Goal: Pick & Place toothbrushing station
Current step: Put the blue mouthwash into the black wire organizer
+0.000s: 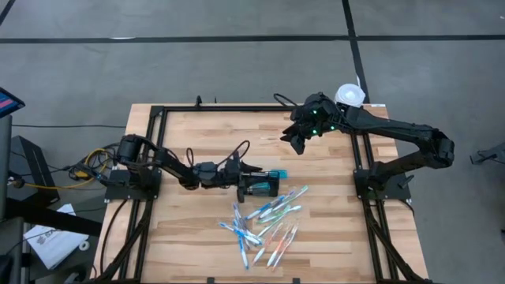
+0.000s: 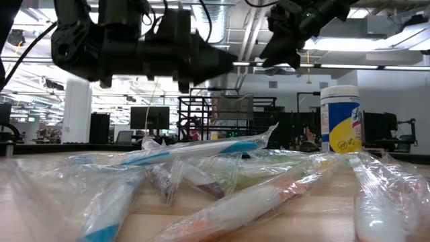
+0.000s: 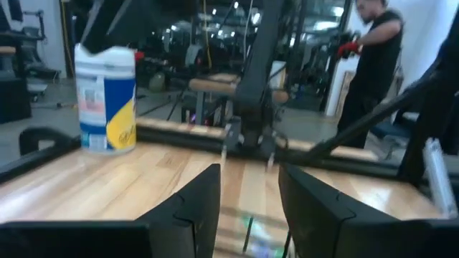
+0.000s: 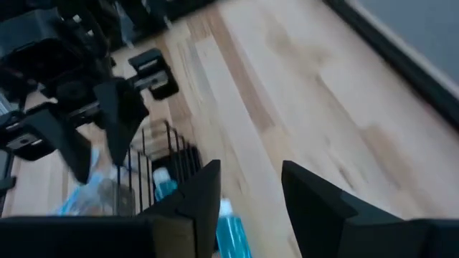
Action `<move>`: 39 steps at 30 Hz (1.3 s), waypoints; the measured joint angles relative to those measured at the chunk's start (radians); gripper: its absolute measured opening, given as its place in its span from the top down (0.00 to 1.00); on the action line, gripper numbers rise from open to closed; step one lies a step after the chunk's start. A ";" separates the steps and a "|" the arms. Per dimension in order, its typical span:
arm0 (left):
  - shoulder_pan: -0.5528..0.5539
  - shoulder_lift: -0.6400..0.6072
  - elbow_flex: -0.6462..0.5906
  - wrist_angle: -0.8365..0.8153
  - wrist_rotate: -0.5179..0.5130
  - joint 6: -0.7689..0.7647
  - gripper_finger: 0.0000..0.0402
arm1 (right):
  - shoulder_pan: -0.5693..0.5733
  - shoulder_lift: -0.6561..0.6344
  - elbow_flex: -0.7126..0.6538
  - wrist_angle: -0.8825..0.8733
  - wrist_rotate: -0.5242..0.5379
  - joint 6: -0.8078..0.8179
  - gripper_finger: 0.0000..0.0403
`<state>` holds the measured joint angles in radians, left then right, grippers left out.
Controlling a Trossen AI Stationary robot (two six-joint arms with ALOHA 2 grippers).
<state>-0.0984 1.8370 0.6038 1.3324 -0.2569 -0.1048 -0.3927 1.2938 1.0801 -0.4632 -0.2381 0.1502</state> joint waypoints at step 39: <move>0.285 -0.565 0.006 -1.062 0.322 -0.310 0.66 | 0.036 0.113 -0.383 0.246 0.001 0.127 0.66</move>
<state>0.1868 1.2715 0.6098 0.2708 0.0655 -0.4147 -0.3562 1.4067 0.6973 -0.2173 -0.2371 0.2777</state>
